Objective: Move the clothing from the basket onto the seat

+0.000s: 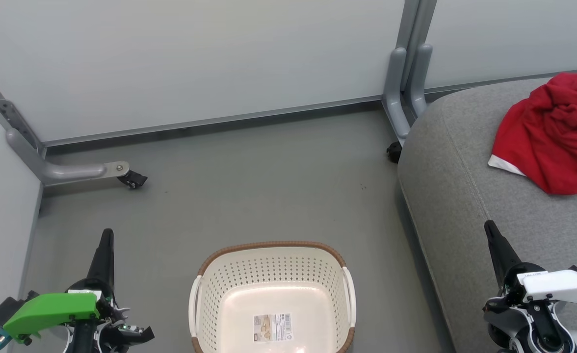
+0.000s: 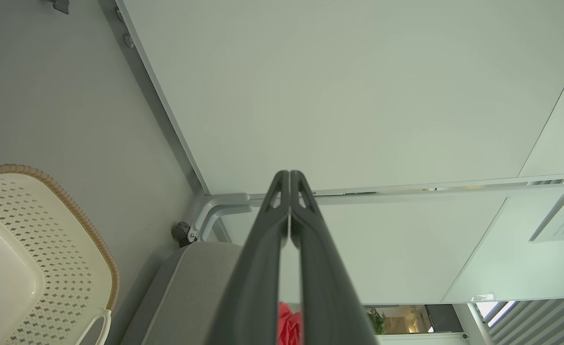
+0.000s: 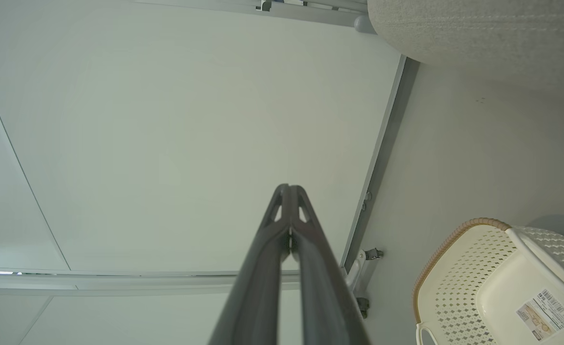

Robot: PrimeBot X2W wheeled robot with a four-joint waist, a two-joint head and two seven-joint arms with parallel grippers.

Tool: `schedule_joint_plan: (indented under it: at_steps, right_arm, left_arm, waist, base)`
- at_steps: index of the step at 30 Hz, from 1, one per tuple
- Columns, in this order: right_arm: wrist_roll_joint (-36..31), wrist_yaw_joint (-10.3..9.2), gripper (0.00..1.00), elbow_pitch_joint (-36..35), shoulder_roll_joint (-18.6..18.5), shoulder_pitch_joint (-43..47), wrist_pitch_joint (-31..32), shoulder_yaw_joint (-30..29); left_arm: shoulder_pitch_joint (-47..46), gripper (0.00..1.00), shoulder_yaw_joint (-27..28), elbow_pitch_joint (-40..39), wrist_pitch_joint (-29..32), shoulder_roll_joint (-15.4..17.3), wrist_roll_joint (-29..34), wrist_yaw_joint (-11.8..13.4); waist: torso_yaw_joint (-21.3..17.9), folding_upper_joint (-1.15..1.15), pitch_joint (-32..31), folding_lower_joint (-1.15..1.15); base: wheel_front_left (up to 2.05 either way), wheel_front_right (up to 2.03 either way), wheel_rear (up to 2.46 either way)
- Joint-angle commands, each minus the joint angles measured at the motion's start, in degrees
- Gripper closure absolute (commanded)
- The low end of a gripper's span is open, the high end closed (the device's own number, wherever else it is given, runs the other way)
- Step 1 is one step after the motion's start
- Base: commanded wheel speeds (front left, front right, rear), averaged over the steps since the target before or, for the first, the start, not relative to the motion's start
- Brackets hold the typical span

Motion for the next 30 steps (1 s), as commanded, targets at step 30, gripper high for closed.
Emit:
schedule_joint_plan:
  at_steps: [30]
  right_arm:
    - [3.50,-0.01,1.00,0.43,0.01,-0.91,1.48,-0.88]
  left_arm:
    - [-1.00,1.00,0.48,-0.16,1.19,0.33,-3.95,-0.53]
  waist:
    - [-0.43,0.00,-0.15,0.00]
  base:
    - [0.00,0.00,0.00]
